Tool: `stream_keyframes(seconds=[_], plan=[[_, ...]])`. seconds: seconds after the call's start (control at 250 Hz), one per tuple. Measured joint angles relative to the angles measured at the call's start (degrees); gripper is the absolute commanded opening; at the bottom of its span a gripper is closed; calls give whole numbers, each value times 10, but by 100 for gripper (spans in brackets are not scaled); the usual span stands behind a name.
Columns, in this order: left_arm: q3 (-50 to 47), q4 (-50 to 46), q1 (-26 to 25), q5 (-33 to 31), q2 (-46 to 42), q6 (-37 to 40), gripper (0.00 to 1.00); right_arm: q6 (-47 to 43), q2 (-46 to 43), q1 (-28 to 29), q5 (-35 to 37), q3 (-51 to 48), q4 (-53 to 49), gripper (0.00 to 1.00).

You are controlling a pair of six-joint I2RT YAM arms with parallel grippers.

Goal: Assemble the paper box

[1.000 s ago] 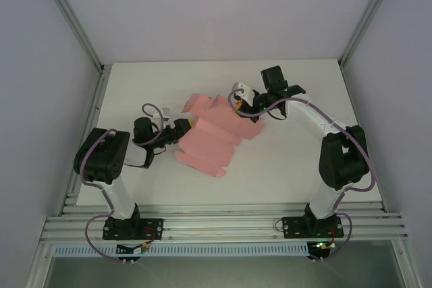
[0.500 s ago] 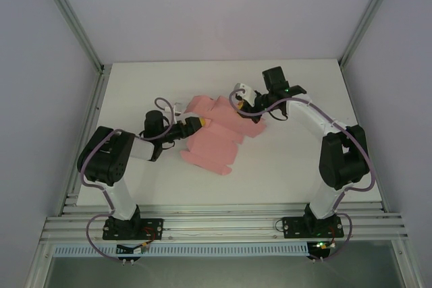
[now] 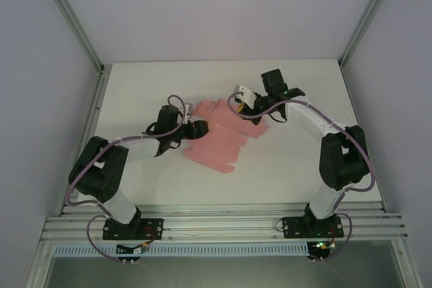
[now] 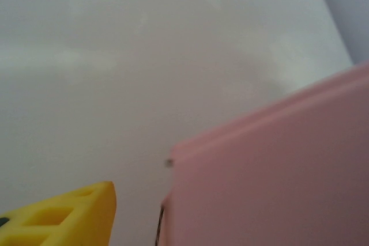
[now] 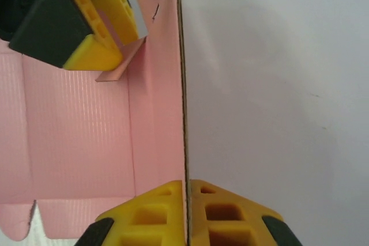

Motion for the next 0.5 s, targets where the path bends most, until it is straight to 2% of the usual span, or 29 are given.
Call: stream_keyframes(seconds=[0.068, 0.311, 0.395, 0.499], plan=[[-2, -18, 0, -15, -5, 5, 83, -9, 0, 13, 35, 0, 8, 1], [-38, -90, -1, -62, -100, 10, 96, -57, 21, 54, 149, 24, 22, 2], [-44, -122, -1, -89, -145, 9, 100, -77, 39, 65, 200, 26, 51, 1], [-47, -164, -1, -134, -203, 11, 100, -112, 63, 78, 261, 17, 109, 1]])
